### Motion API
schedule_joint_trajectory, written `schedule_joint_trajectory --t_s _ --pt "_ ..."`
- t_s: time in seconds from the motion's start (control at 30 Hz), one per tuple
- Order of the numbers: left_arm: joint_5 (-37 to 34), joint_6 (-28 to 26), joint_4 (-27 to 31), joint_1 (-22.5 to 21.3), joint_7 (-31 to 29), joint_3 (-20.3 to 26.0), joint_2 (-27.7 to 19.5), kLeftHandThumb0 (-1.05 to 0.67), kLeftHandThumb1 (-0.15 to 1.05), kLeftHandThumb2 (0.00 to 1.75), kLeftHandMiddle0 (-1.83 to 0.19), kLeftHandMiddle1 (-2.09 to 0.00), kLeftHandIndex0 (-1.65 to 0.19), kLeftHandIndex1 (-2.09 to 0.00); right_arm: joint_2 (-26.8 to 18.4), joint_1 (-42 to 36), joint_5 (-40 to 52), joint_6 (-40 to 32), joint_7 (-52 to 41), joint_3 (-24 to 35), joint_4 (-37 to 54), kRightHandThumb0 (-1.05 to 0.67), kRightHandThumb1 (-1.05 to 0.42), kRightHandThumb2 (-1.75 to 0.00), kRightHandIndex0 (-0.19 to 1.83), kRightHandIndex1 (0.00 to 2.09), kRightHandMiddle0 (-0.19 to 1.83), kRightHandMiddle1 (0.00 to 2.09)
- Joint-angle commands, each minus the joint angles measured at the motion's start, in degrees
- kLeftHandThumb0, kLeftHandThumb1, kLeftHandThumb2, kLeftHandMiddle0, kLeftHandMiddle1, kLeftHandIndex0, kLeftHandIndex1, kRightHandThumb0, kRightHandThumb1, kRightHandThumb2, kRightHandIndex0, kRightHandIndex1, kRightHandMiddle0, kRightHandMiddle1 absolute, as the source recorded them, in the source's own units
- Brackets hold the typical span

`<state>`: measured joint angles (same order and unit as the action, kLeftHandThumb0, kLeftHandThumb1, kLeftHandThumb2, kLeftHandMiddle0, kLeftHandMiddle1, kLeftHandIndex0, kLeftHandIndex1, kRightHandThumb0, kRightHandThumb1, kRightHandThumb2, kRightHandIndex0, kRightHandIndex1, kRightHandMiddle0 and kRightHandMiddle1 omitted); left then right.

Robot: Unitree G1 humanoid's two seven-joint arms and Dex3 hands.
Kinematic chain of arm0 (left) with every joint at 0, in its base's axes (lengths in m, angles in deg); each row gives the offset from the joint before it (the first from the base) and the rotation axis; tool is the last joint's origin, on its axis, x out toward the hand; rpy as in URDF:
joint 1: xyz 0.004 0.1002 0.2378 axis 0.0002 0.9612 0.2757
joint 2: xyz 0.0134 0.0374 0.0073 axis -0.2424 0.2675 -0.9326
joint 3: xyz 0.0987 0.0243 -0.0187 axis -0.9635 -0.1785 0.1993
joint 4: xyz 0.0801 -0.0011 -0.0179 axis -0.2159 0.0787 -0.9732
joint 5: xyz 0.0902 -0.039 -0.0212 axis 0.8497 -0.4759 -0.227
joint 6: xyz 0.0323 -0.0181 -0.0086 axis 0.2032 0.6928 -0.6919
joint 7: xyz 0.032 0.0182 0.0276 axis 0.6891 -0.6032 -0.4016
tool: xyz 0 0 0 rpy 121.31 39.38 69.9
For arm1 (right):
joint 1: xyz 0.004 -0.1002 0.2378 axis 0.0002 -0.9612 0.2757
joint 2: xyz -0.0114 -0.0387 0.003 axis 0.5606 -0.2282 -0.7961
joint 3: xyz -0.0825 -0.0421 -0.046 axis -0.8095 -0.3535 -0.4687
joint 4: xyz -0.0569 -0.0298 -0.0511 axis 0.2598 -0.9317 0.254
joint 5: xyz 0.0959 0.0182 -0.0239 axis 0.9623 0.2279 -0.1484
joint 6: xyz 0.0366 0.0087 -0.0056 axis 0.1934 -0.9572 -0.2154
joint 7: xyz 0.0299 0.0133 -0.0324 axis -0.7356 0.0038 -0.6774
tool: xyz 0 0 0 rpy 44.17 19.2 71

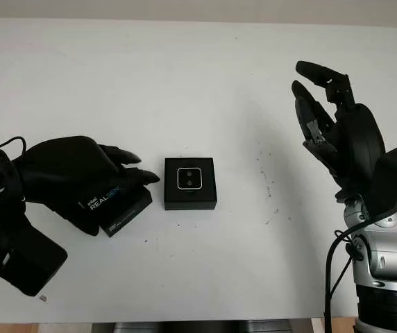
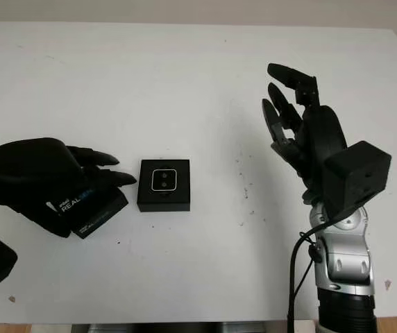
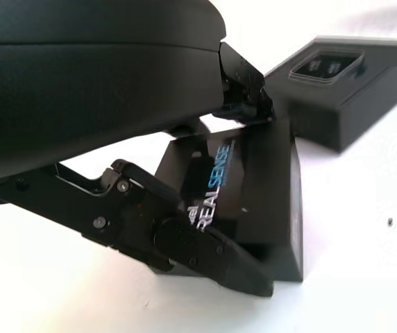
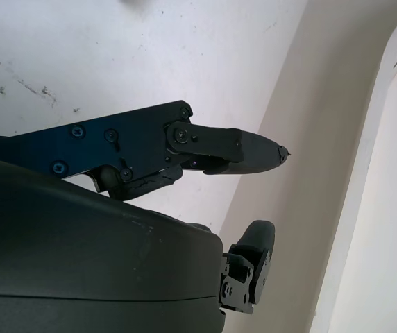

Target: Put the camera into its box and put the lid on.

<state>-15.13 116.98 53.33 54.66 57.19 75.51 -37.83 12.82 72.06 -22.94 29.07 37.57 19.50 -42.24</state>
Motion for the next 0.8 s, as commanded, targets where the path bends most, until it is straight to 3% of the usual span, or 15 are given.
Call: schedule_joint_trajectory --t_s 0.0,0.03,0.17,0.3,0.47,0.53,0.57,0.6,0.67,0.77 --pt "1.64 2.33 -1.34 -1.17 2.33 -0.11 0.67 -0.26 1.04 0.11 -0.50 -1.94 -0.24 -1.54 -0.36 -0.76 -0.06 0.19 -0.02 -0.13 1.51 -0.55 -1.05 -0.43 0.23 0.04 -0.19 0.97" --pt "2.32 3.21 -1.66 -1.63 3.16 -0.26 0.81 -0.27 1.04 0.15 -0.56 -2.03 -0.20 -1.70 -0.42 -0.84 -0.24 0.33 -0.02 -0.26 1.50 -0.55 -1.05 -0.43 0.23 0.04 -0.19 0.96" --pt "3.98 5.26 -2.29 -2.60 4.87 -0.66 1.45 -0.38 1.05 0.30 -0.49 -2.09 -0.11 -2.03 -0.21 -0.86 -1.10 1.29 0.44 -0.73 1.01 -0.54 -1.05 -0.43 0.25 0.05 -0.19 1.01" --pt "2.97 3.16 -1.00 -2.73 3.66 -0.79 2.65 -0.41 1.05 0.31 -0.52 -2.09 -0.18 -2.09 0.44 -0.80 -1.30 0.24 0.93 -1.46 1.30 -0.55 -1.05 -0.42 0.26 0.06 -0.19 1.05" --pt "1.19 -3.40 1.71 -2.41 2.98 0.59 5.28 -0.43 1.05 0.33 -0.75 -2.09 -0.35 -2.09 0.22 -0.98 -2.36 1.15 0.94 -2.32 0.48 -0.57 -1.05 -0.42 0.30 0.09 -0.19 1.12" --pt "0.61 -8.22 4.00 -2.83 0.90 1.05 5.81 -0.43 1.05 0.33 -0.80 -2.09 -0.34 -2.09 0.25 -0.90 -2.47 1.08 0.95 -2.44 0.32 -0.57 -1.05 -0.42 0.32 0.10 -0.19 1.14" --pt "-0.61 -13.80 6.62 -3.79 -2.63 1.12 6.33 -0.43 1.05 0.34 -0.80 -2.09 -0.31 -2.09 0.42 -0.88 -2.36 0.83 0.99 -2.44 0.35 -0.57 -1.05 -0.41 0.32 0.10 -0.19 1.14" --pt "-1.90 -20.06 9.40 -4.96 -6.51 1.02 7.13 -0.42 1.05 0.32 -0.64 -2.09 -0.18 -2.09 0.57 -0.81 -2.30 0.75 1.03 -2.47 0.31 -0.56 -1.05 -0.40 0.33 0.10 -0.19 1.16" --pt "-3.56 -30.44 13.85 -7.14 -12.15 0.68 9.05 -0.40 1.05 0.30 -0.59 -2.09 -0.15 -2.08 0.75 -0.66 -2.33 0.82 1.08 -2.63 0.11 -0.55 -1.05 -0.40 0.33 0.11 -0.19 1.18" --pt "-3.71 -41.81 18.63 -10.74 -16.61 -0.70 12.30 -0.37 1.05 0.29 -0.63 -2.09 -0.16 -2.00 1.08 -0.46 -2.35 1.47 1.09 -2.95 -0.32 -0.55 -1.05 -0.39 0.34 0.12 -0.19 1.22"
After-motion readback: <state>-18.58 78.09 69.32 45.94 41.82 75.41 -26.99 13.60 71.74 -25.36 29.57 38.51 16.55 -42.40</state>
